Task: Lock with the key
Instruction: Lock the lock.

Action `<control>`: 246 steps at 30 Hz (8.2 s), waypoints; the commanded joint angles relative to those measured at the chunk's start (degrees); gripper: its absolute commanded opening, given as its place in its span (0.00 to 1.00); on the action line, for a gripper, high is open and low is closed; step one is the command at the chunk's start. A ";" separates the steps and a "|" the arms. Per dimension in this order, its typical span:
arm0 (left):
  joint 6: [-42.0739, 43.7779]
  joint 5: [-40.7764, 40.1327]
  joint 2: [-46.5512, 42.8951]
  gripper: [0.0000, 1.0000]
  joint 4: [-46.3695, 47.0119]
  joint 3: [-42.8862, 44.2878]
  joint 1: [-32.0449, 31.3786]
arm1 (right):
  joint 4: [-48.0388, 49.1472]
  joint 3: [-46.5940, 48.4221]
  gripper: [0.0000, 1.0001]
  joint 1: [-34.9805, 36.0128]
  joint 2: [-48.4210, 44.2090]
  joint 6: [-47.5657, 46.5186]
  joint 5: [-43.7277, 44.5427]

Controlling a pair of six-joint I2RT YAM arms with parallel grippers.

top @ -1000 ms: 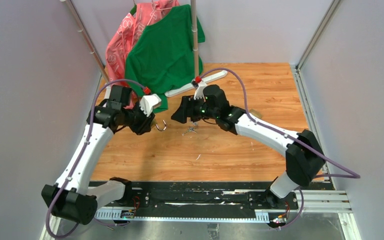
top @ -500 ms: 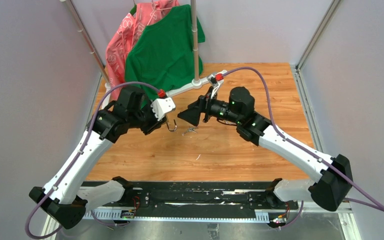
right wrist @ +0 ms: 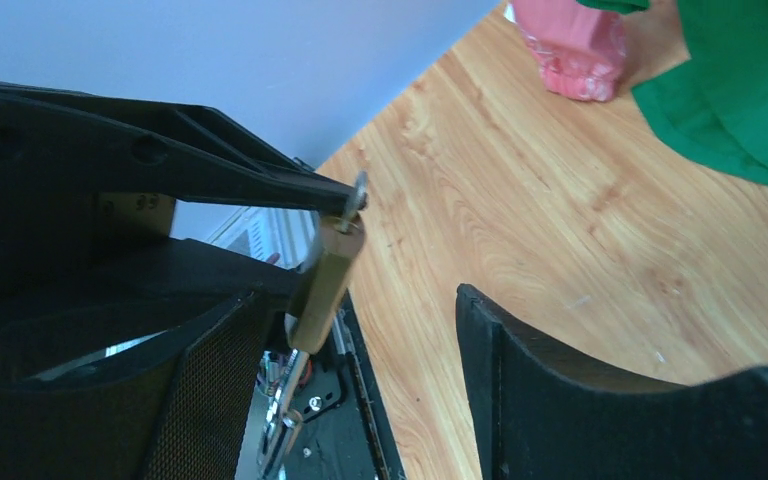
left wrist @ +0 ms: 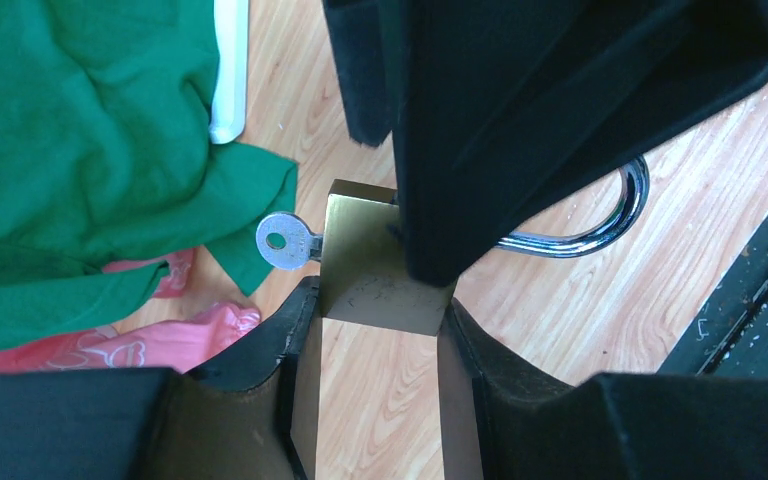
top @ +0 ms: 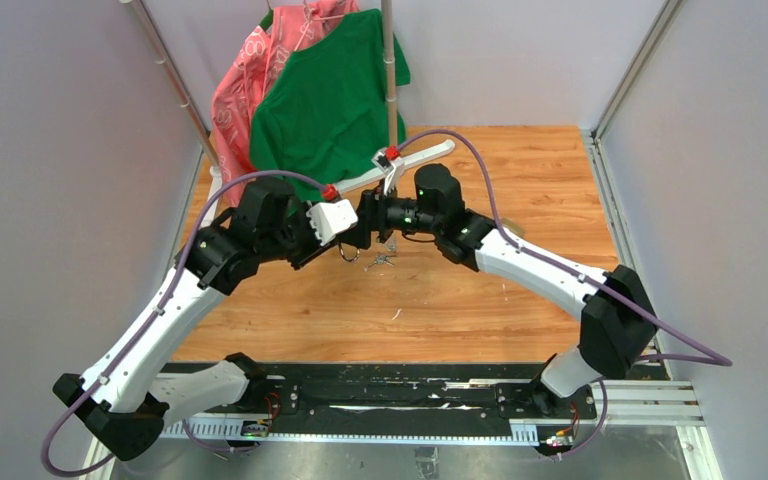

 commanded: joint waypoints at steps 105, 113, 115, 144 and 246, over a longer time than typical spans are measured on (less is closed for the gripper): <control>-32.15 42.25 8.34 0.00 37.61 -23.04 -6.48 | -25.47 -14.11 0.05 3.93 -22.81 -46.96 2.64; -33.18 47.56 22.18 0.00 56.18 -28.35 -5.66 | -23.55 -21.65 0.34 -0.87 -17.50 -44.20 -1.51; -32.66 47.75 24.47 0.00 57.93 -28.97 -4.78 | -24.12 -21.88 0.40 -2.01 -15.76 -44.24 -3.28; -57.89 45.67 25.50 0.00 94.69 -35.01 -0.32 | -17.74 -36.50 0.63 -21.73 -33.65 -19.36 -11.39; -14.75 28.56 13.40 0.00 82.31 -28.58 -1.16 | -31.59 -13.32 0.67 -26.62 -36.27 -17.87 -9.05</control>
